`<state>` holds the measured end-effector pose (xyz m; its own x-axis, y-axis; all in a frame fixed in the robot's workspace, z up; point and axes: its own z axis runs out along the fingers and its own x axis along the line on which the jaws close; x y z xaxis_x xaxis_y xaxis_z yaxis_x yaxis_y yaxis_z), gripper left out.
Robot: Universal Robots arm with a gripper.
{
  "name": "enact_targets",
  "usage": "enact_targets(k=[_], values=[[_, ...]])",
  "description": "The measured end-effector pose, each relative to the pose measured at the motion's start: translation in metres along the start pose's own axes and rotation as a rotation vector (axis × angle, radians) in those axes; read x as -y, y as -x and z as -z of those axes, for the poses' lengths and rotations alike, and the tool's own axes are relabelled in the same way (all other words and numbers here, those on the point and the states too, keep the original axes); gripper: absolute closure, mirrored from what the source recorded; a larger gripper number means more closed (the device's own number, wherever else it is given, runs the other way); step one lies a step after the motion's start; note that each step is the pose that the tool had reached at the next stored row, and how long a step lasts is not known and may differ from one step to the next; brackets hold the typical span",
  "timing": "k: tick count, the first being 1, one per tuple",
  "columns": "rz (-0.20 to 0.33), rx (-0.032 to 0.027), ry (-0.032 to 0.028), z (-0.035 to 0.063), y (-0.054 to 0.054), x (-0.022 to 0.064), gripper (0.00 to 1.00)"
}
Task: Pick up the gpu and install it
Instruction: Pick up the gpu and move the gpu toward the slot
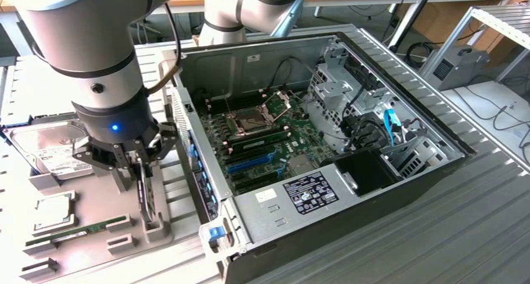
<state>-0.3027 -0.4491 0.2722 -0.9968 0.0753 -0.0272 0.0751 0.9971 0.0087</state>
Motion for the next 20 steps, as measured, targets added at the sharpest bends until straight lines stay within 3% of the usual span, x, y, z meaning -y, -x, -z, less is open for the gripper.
enact_targets(k=[20], values=[[0.0,0.0,0.0001,0.0053,0.0002,0.0,0.74]])
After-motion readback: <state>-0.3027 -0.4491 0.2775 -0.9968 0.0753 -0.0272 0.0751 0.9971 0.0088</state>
